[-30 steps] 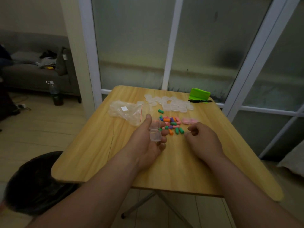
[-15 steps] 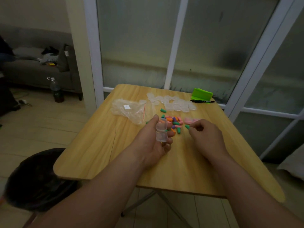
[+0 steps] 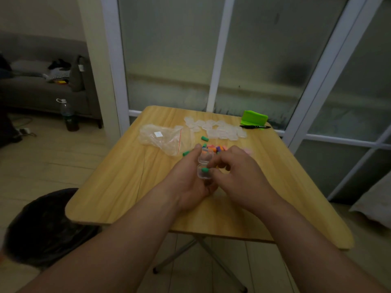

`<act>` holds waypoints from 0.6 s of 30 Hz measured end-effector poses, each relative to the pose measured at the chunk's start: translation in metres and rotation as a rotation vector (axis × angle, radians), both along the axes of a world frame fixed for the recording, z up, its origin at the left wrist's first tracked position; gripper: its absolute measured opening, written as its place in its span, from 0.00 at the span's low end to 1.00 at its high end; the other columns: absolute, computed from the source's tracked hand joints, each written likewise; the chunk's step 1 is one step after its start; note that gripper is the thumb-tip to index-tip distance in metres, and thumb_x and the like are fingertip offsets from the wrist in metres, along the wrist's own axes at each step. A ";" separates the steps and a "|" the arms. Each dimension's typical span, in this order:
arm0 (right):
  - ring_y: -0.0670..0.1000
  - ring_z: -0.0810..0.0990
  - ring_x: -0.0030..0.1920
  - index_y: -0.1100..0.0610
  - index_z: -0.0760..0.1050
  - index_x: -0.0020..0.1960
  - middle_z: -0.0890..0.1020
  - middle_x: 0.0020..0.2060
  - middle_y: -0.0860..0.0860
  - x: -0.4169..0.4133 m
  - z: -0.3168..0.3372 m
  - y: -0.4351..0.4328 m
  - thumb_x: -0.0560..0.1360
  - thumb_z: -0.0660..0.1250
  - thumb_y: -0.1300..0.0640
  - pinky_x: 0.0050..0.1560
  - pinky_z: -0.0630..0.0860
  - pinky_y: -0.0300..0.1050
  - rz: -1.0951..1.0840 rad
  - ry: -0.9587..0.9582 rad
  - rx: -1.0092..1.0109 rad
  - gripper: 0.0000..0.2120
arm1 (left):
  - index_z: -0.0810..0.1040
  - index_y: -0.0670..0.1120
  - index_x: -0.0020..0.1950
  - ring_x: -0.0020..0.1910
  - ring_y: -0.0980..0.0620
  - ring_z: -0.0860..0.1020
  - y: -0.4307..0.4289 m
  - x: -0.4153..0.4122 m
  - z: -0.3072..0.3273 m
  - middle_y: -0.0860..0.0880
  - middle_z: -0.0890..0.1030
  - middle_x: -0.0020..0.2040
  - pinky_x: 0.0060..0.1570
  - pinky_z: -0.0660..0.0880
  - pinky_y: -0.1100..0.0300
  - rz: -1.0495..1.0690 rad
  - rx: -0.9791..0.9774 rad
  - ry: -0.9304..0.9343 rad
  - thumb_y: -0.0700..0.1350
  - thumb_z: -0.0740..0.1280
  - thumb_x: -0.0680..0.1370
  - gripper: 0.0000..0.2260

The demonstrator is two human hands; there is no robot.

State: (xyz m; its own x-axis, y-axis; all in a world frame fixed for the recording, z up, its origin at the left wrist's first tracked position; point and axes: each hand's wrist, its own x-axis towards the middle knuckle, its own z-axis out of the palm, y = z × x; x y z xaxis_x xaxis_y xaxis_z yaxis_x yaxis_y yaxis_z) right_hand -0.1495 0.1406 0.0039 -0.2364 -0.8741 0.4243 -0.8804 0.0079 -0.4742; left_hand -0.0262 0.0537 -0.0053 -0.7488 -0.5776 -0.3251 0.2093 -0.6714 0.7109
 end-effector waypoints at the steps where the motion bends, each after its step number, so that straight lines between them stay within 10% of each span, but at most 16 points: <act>1: 0.42 0.73 0.47 0.45 0.84 0.48 0.73 0.45 0.43 0.001 0.000 0.000 0.75 0.75 0.53 0.46 0.70 0.42 0.001 0.010 0.002 0.04 | 0.72 0.47 0.79 0.73 0.45 0.72 0.000 0.000 0.000 0.42 0.73 0.77 0.77 0.61 0.48 0.010 0.004 -0.013 0.65 0.54 0.85 0.30; 8: 0.40 0.73 0.46 0.43 0.84 0.49 0.74 0.46 0.42 0.003 -0.001 -0.002 0.75 0.75 0.53 0.46 0.68 0.39 0.033 0.030 0.031 0.05 | 0.74 0.45 0.76 0.77 0.43 0.70 -0.003 -0.002 0.000 0.42 0.77 0.72 0.80 0.61 0.45 0.018 0.049 0.035 0.64 0.56 0.85 0.29; 13: 0.40 0.78 0.47 0.46 0.85 0.52 0.82 0.47 0.43 -0.018 0.006 -0.005 0.80 0.72 0.56 0.44 0.71 0.35 -0.068 -0.229 -0.103 0.06 | 0.80 0.44 0.64 0.37 0.51 0.75 -0.004 0.000 0.002 0.46 0.78 0.43 0.40 0.71 0.58 0.029 -0.005 0.013 0.64 0.55 0.85 0.26; 18: 0.47 0.81 0.56 0.49 0.83 0.58 0.83 0.53 0.45 -0.049 -0.020 -0.013 0.82 0.68 0.58 0.49 0.73 0.43 -0.357 -0.337 0.000 0.08 | 0.82 0.42 0.62 0.33 0.52 0.74 -0.013 0.004 0.005 0.45 0.78 0.46 0.34 0.71 0.58 0.218 -0.014 -0.038 0.63 0.57 0.85 0.26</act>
State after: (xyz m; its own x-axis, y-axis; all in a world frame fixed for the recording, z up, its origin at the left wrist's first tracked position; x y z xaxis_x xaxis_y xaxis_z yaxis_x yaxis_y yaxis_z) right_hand -0.1982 0.1280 -0.0163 -0.6458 -0.7133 0.2722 -0.6200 0.2819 -0.7322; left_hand -0.0222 0.0411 -0.0003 -0.5930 -0.7290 -0.3418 0.3214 -0.6036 0.7297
